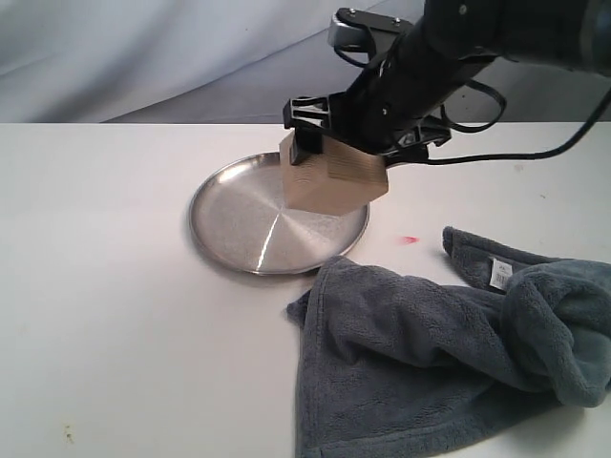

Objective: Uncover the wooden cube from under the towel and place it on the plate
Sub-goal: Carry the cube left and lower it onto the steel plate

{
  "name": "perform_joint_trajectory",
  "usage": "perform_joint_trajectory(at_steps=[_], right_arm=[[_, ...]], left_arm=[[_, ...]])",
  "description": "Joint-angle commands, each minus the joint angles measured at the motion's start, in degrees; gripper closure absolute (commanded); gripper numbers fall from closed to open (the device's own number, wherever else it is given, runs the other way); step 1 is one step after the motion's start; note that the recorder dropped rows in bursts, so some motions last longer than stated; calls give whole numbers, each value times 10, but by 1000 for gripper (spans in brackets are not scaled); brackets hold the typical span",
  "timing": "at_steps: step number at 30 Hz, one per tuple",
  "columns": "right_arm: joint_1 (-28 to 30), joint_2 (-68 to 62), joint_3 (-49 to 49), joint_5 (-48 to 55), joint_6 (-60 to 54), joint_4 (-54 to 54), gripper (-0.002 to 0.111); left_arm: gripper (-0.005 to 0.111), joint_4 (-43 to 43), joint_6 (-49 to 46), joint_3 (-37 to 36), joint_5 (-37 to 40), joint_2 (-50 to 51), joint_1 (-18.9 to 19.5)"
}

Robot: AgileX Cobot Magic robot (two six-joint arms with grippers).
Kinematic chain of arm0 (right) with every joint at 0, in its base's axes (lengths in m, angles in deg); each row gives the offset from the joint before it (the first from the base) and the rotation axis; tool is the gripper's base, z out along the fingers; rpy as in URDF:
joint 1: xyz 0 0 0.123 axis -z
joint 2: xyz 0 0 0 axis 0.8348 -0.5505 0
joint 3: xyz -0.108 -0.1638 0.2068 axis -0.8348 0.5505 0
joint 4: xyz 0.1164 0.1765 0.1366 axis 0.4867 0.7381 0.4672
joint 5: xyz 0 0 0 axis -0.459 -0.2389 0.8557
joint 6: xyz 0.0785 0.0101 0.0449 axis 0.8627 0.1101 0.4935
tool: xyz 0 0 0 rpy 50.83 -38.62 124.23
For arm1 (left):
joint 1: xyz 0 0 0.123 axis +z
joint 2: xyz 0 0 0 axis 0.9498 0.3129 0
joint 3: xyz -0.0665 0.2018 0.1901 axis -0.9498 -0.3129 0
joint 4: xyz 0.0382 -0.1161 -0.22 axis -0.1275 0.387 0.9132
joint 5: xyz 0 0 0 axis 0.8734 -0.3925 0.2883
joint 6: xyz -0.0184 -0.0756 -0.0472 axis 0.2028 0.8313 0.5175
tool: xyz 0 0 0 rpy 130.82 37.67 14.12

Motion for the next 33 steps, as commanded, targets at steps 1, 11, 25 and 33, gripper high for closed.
perform_joint_trajectory(at_steps=[1, 11, 25, 33], right_arm=[[-1, -36, -46, -11, -10, 20, 108], [-1, -120, -134, 5, -10, 24, 108], [-2, -223, -275, 67, 25, -29, 108], [-35, -273, -375, 134, 85, -138, 108]], left_arm=[[107, 1, 1, -3, 0, -2, -3], [107, 1, 1, -3, 0, -2, -3], [107, 1, 1, -3, 0, -2, -3], [107, 1, 1, -3, 0, -2, -3]])
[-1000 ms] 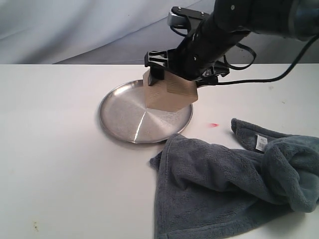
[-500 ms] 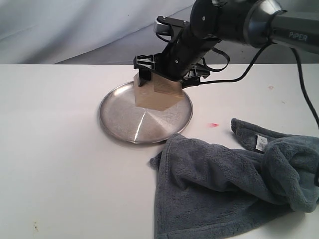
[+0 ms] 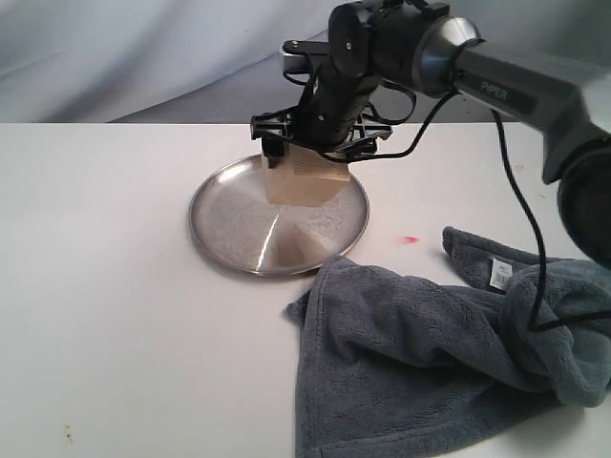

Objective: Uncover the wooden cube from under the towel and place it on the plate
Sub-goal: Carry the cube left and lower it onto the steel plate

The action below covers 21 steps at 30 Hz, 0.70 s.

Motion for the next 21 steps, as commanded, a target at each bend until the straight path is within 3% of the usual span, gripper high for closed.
perform_joint_trajectory(at_steps=[1, 12, 21], right_arm=[[-17, -21, -59, 29, 25, -34, 108], [-32, -105, -191, 150, 43, -76, 108], [-34, -128, -226, 148, 13, -36, 108]], left_arm=[[107, 1, 1, -3, 0, -2, -3], [107, 1, 1, -3, 0, -2, -3], [107, 1, 1, -3, 0, -2, -3]])
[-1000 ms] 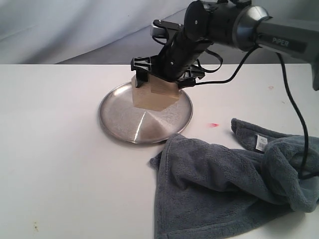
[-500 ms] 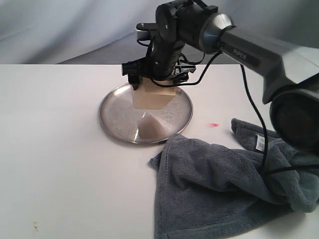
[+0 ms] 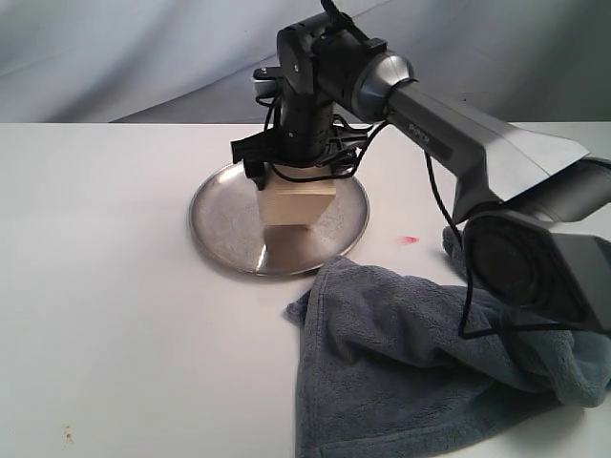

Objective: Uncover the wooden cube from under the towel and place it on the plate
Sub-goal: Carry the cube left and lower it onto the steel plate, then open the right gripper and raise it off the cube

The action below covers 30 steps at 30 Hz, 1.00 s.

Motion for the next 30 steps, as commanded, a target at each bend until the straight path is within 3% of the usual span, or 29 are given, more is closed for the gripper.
perform_joint_trajectory(at_steps=[1, 6, 8, 15, 23, 30], right_arm=[[-3, 1, -11, -6, -18, 14, 108], [-3, 1, -11, 1, -33, 10, 107], [-3, 1, -11, 3, -37, 10, 99], [-3, -2, -11, 1, -36, 16, 56], [-3, -2, -11, -8, -36, 16, 40], [-3, -2, -11, -14, -36, 16, 19]], left_arm=[[107, 1, 1, -3, 0, -2, -3], [107, 1, 1, -3, 0, -2, -3], [107, 1, 1, -3, 0, -2, -3], [107, 1, 1, -3, 0, -2, -3], [107, 1, 1, -3, 0, -2, -3], [107, 1, 1, -3, 0, -2, -3]])
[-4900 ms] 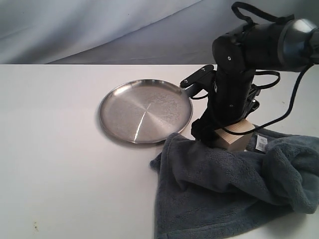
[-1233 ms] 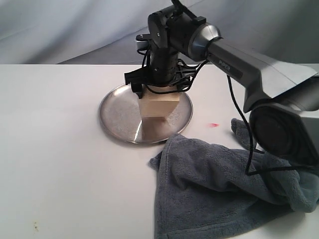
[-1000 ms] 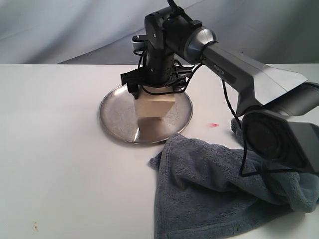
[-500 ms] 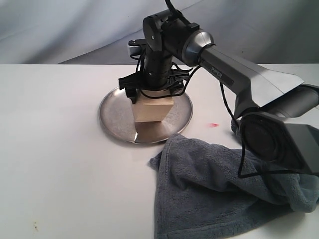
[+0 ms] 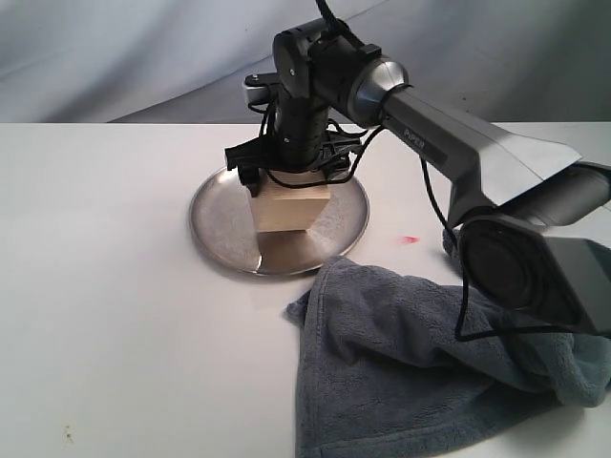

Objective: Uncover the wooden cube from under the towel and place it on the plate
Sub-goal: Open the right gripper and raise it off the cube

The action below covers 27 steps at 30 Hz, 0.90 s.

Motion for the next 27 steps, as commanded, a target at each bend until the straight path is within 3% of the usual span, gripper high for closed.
perform_joint_trajectory(at_steps=[1, 21, 24, 27], right_arm=[[-1, 6, -6, -15, -6, 2, 18], [-1, 43, -6, 4, -4, 4, 17], [-4, 45, -6, 4, -4, -11, 22], [-13, 53, -3, 4, -1, -50, 35]], left_arm=[[107, 1, 1, -3, 0, -2, -3], [107, 1, 1, -3, 0, -2, -3], [107, 1, 1, -3, 0, -2, -3], [107, 1, 1, -3, 0, -2, -3]])
